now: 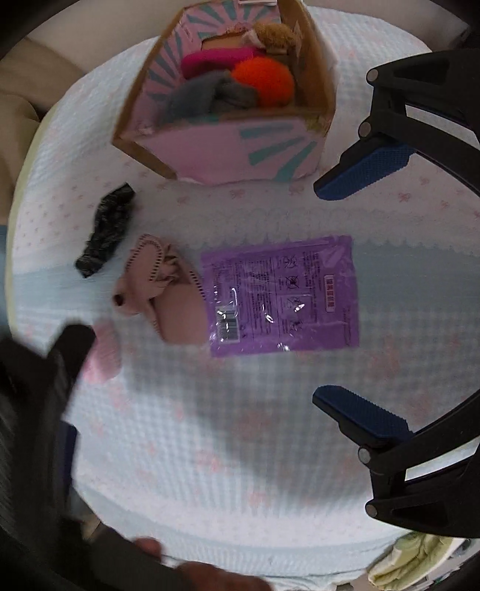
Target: Organize soft objects
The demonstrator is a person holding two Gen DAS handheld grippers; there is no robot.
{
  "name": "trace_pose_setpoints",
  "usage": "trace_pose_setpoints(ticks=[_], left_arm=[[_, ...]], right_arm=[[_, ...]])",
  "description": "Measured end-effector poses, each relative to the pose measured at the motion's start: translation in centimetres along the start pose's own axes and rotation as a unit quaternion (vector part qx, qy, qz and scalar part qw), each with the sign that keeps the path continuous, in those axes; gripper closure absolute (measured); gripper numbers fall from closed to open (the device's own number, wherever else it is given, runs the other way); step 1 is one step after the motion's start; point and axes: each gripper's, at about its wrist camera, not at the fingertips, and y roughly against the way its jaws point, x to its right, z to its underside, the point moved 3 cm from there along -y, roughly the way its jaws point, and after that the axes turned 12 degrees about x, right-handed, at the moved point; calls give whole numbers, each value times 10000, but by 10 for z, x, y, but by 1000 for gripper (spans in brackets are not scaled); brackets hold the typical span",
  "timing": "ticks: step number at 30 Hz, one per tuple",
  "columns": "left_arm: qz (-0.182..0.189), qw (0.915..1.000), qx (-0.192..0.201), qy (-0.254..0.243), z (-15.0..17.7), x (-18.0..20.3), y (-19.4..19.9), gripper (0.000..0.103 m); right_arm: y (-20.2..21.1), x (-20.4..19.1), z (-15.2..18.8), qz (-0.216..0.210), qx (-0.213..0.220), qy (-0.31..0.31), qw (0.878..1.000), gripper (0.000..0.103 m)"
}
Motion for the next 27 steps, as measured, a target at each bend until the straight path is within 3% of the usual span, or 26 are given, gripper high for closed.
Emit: trace_pose_setpoints(ticks=[8,11,16,20,24,27], left_arm=[[334,9925,-578,-1020,-2,30,-84,1],[296,9898,-604,-1253,0,37,-109,1],[342,9867,-767,-1389,11,39,-142,16],[515,9869,-848,-1271,16,40,-155,20],[583,9846,-771,-1454,19,45,-154,45],[728,9831,-771,-1492,20,48,-150,63]], right_arm=[[-63,2,11,86,-355,-303,9989,3],[-82,5,13,72,-418,-433,9982,3],[-108,3,15,155,-588,-374,9975,3],[-110,2,15,212,-556,-264,9979,3],[-107,-6,12,201,-588,-163,9979,15],[-100,-16,8,159,-527,33,9985,35]])
